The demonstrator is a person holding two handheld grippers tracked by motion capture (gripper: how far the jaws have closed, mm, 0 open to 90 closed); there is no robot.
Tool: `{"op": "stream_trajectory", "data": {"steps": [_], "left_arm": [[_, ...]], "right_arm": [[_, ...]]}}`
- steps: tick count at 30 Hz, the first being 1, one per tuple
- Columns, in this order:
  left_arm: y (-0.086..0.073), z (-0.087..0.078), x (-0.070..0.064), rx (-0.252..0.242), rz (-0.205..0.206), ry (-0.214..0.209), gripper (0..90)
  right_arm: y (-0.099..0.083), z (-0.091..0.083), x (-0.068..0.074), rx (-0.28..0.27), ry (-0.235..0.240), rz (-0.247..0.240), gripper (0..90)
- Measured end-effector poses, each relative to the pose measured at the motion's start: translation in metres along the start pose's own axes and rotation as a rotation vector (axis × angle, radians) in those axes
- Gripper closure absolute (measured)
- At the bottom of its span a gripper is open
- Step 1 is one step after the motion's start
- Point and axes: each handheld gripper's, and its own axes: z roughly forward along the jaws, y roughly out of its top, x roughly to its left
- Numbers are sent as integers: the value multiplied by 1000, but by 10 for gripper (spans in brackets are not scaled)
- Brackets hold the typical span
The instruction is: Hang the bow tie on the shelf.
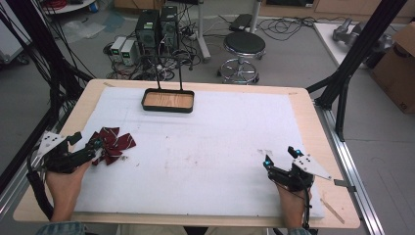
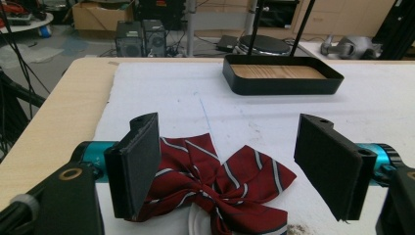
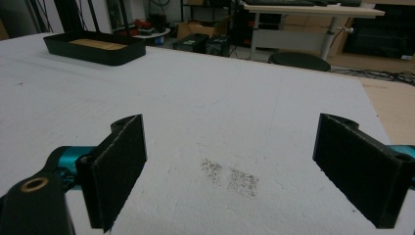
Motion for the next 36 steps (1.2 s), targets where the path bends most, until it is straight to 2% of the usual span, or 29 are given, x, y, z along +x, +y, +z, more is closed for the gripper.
{"op": "stream_trajectory", "data": {"steps": [10,24,27,30,32,36], "left_arm": [[-3,3,-2,5,-9,15,258],[-17,15,-6,56,-28,45,277],[-20,20,-8,85,-29,51,294],[-23,25,-5,129,-64,75,307],[-24,26,-5,135,-67,83,319],[-28,32,-4,189,-76,107,350]], "right_arm": [[-1,-2,-2,-23,-8,7,115],[-1,-3,-2,-25,-7,17,115],[-1,-3,-2,-23,-8,20,115],[-1,-3,-2,-23,-6,19,115],[-1,-3,-2,-23,-5,16,115],[-1,-2,-1,-22,-5,9,115]]}}
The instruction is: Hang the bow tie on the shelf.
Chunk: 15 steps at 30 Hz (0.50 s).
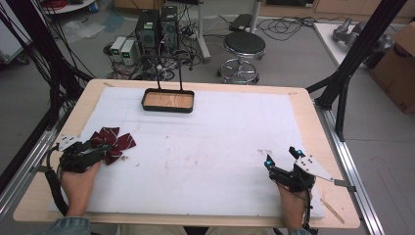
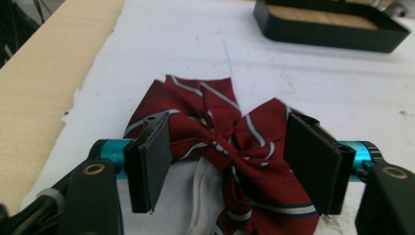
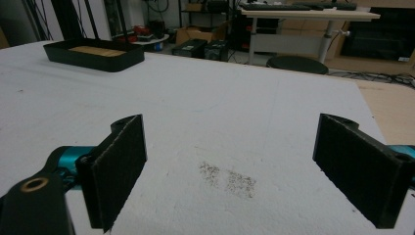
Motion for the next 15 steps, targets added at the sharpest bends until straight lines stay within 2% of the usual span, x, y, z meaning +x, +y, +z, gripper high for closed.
{"op": "stream_trajectory", "data": {"steps": [11,15], "left_arm": [[-4,15,2,84,-37,14,371],[-4,19,1,93,-30,13,381]], "right_arm": [[0,1,0,4,1,-4,115],[0,1,0,6,1,-2,115]]}}
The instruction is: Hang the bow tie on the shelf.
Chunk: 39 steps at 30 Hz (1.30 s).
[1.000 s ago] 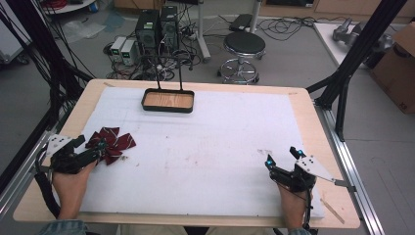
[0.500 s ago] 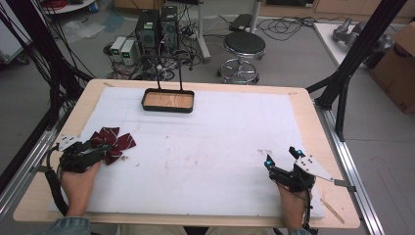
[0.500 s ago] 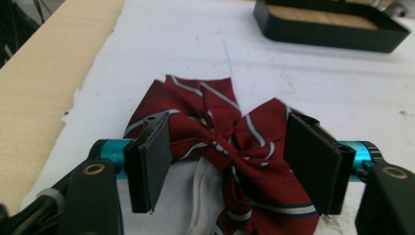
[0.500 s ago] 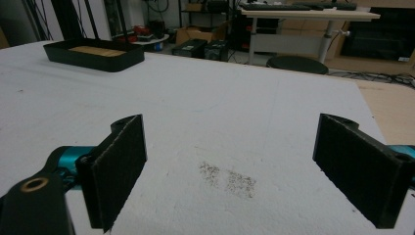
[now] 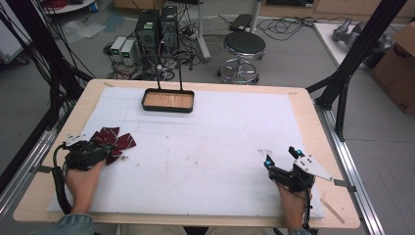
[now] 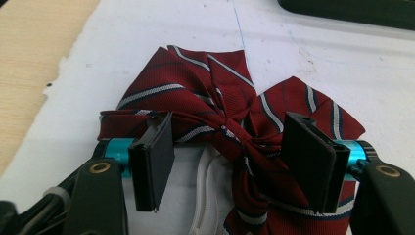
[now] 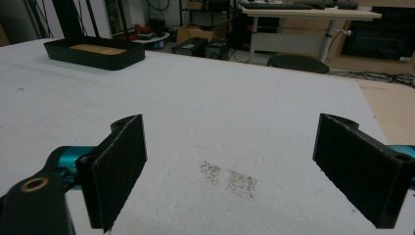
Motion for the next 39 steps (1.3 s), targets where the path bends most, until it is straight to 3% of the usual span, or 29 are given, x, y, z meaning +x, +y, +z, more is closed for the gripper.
{"op": "stream_trajectory", "data": {"steps": [5,8,12,13,14,15,18,19,21,24,28,29,32,33,34,37,39], "left_arm": [[-1,4,-1,9,12,-1,442],[-1,3,-1,16,22,-10,626],[0,0,-1,-1,37,-10,717],[1,-3,-2,-24,53,-13,738],[4,-7,-6,-50,101,-1,742],[4,-7,-6,-50,101,-1,743],[8,-12,-13,-111,176,-3,746],[11,-14,-19,-139,237,-5,747],[12,-15,-22,-154,260,-11,747],[17,-18,-26,-186,289,-54,747],[28,-22,-27,-208,291,-135,747],[36,-25,-26,-228,275,-186,748],[46,-26,-25,-246,258,-220,747],[56,-25,-25,-262,235,-262,748],[56,-25,-25,-262,235,-262,747],[76,-23,-31,-250,261,-329,748],[81,-22,-33,-244,267,-348,748]], "right_arm": [[0,0,0,4,0,-1,116],[0,0,0,1,-3,-3,115],[0,0,0,0,-3,-1,115],[0,0,0,0,-2,-1,116],[0,0,0,1,-2,0,115],[0,0,0,1,-2,0,115],[0,0,0,0,-1,1,115],[0,0,0,2,-1,1,115],[0,0,-1,1,0,1,116],[0,0,-1,2,-1,2,115],[0,0,-1,5,-3,-2,115],[0,0,-1,5,-2,1,115],[0,0,-1,6,-3,0,116],[0,0,-1,6,-3,-1,116],[0,0,-1,6,-3,-1,116],[0,1,-2,4,-2,0,115],[0,1,-1,7,1,0,115]]}}
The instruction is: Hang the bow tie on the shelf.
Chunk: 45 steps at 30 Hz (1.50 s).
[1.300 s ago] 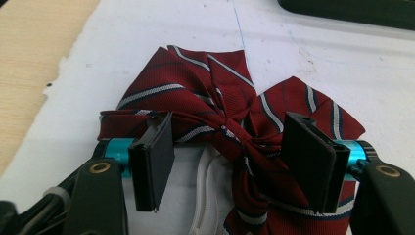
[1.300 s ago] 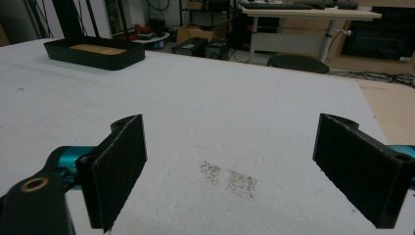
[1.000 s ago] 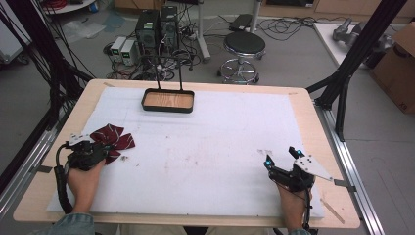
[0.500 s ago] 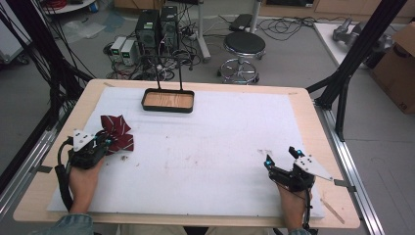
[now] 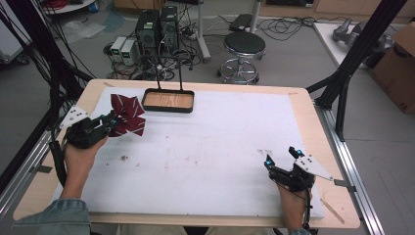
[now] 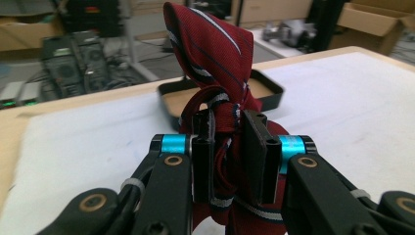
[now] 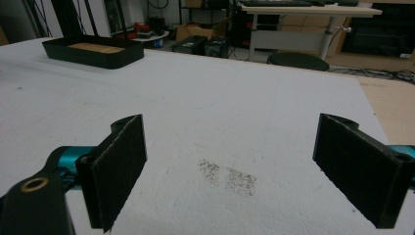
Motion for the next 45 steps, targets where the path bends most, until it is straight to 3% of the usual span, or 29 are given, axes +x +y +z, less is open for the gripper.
{"op": "stream_trajectory", "data": {"steps": [4,5,8,12,24,35,45], "left_arm": [[16,11,-1,15,28,-54,747],[24,16,-1,13,40,-94,748],[31,20,0,16,55,-118,748],[46,28,4,4,66,-191,747],[91,56,20,21,67,-263,748],[111,75,34,39,53,-270,749],[131,97,42,34,20,-320,750]], "right_arm": [[0,0,0,2,1,2,115],[0,0,0,0,0,0,115],[0,0,0,2,-1,4,115],[0,0,0,2,-2,4,115],[-1,0,0,8,-3,8,115],[-1,0,0,12,-5,2,115],[-2,1,1,22,-9,7,115]]}}
